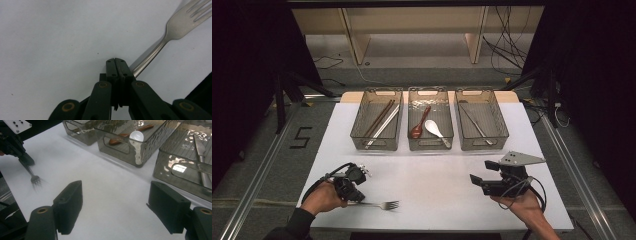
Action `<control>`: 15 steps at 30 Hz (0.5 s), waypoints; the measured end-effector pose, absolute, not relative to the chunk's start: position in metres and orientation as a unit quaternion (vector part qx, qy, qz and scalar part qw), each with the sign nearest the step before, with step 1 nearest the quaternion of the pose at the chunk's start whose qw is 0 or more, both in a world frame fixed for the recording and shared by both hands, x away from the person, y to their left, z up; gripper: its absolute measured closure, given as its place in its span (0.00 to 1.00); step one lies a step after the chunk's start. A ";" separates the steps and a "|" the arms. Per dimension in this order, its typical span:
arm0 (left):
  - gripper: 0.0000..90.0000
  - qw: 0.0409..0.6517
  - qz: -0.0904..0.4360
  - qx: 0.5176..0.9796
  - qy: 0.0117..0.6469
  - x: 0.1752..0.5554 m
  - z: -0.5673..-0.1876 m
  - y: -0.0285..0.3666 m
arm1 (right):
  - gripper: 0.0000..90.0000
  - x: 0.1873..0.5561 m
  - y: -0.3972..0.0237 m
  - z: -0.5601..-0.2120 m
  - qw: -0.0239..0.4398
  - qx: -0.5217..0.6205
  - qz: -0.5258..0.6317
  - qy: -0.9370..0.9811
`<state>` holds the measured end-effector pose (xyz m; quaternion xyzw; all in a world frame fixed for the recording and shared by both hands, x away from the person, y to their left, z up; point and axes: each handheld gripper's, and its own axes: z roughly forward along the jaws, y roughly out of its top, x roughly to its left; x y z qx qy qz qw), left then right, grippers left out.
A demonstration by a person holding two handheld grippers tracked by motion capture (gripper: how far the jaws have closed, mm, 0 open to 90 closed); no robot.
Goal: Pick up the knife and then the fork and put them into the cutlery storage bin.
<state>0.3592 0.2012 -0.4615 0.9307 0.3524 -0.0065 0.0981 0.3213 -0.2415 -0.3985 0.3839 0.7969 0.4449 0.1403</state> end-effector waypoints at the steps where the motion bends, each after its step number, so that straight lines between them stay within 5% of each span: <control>1: 0.99 0.097 -0.007 0.931 0.352 0.359 -0.462 0.201 | 0.32 0.321 -0.242 -0.398 0.140 0.384 0.445 0.797; 7: 0.95 0.101 -0.006 0.930 0.353 0.359 -0.460 0.201 | 0.32 0.321 -0.242 -0.398 0.143 0.383 0.447 0.796; 15: 0.70 0.121 0.020 0.931 0.343 0.359 -0.444 0.202 | 0.32 0.321 -0.241 -0.398 0.141 0.381 0.446 0.797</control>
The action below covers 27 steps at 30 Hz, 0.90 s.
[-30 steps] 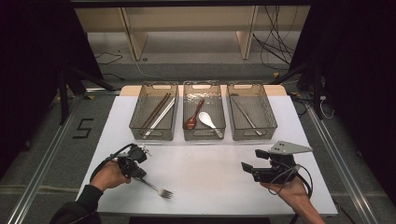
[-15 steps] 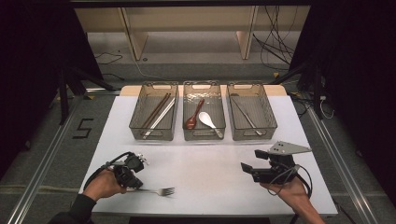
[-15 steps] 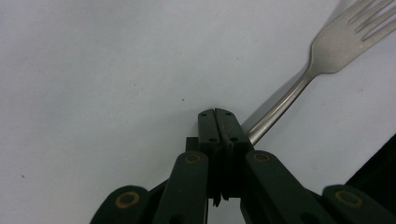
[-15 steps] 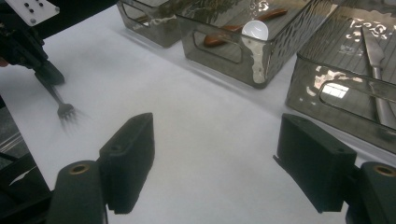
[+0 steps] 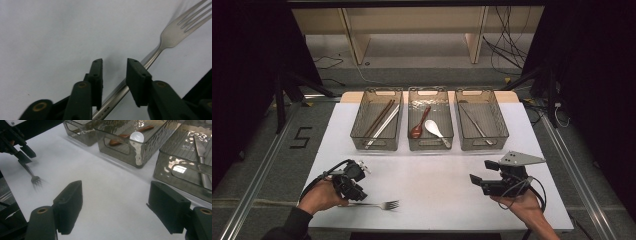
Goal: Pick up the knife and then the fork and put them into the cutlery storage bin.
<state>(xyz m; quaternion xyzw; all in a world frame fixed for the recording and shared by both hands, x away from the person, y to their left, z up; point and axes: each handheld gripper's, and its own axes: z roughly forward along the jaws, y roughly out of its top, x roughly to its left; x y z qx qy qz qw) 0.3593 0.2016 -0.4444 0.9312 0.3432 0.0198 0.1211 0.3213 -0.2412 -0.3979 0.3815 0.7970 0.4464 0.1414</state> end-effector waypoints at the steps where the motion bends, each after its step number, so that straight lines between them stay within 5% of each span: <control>1: 0.66 0.123 0.021 0.932 0.340 0.359 -0.443 0.201 | 0.32 0.321 -0.241 -0.398 0.141 0.382 0.447 0.797; 11: 0.42 0.108 0.016 0.950 0.292 0.352 -0.442 0.189 | 0.32 0.322 -0.239 -0.399 0.139 0.380 0.445 0.799; 16: 0.40 0.094 0.009 0.959 0.266 0.348 -0.451 0.184 | 0.32 0.323 -0.239 -0.399 0.139 0.378 0.445 0.800; 27: 0.67 0.061 0.008 0.972 0.227 0.345 -0.458 0.178 | 0.32 0.323 -0.239 -0.399 0.138 0.378 0.445 0.800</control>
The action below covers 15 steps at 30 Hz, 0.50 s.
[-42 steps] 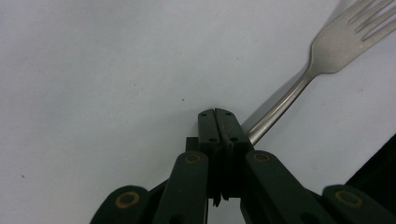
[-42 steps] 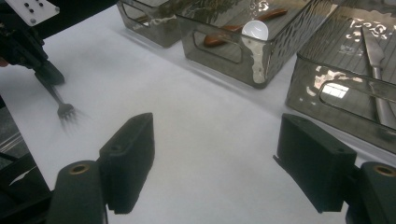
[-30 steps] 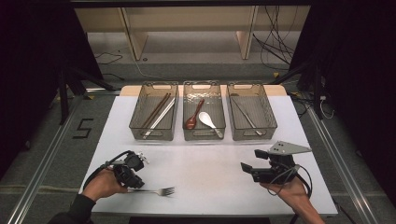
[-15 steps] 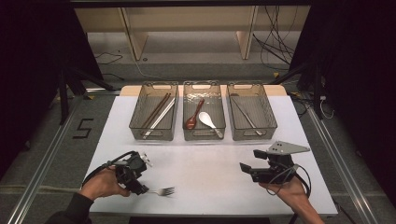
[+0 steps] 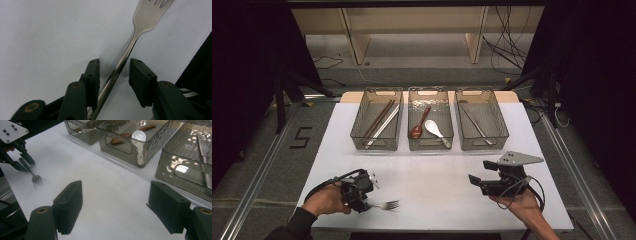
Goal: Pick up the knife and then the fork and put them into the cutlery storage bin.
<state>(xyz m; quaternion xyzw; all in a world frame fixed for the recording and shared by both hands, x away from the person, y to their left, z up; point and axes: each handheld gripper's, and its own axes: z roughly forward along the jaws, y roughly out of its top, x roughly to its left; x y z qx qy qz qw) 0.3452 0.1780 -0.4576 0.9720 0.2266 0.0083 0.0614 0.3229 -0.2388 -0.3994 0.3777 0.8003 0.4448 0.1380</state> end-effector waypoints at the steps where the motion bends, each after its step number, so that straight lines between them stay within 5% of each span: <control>1: 0.69 0.064 0.008 0.971 0.229 0.345 -0.459 0.178 | 0.32 0.323 -0.239 -0.399 0.138 0.378 0.445 0.800; 15: 0.83 0.047 0.008 0.975 0.219 0.346 -0.460 0.173 | 0.32 0.323 -0.239 -0.399 0.137 0.379 0.445 0.800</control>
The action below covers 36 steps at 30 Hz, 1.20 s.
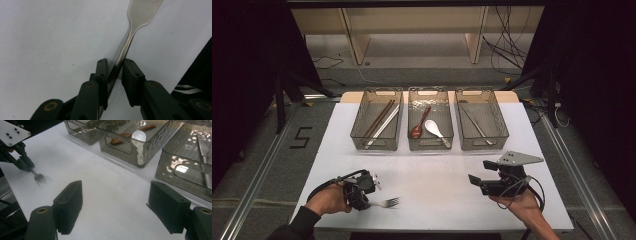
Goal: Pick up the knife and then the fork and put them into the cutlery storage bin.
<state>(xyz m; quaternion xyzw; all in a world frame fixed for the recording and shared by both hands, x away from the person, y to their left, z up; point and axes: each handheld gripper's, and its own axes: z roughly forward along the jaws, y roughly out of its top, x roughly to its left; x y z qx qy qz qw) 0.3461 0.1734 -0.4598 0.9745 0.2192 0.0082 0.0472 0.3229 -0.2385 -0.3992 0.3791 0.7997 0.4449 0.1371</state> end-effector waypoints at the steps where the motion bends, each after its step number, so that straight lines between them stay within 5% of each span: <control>1: 0.85 0.048 0.008 0.975 0.219 0.346 -0.460 0.173 | 0.32 0.323 -0.239 -0.399 0.137 0.379 0.445 0.800; 4: 0.91 0.049 0.007 0.974 0.219 0.347 -0.460 0.174 | 0.32 0.323 -0.238 -0.399 0.137 0.379 0.445 0.800; 36: 0.93 0.148 -0.038 0.952 0.264 0.356 -0.430 0.152 | 0.32 0.321 -0.233 -0.398 0.136 0.371 0.450 0.801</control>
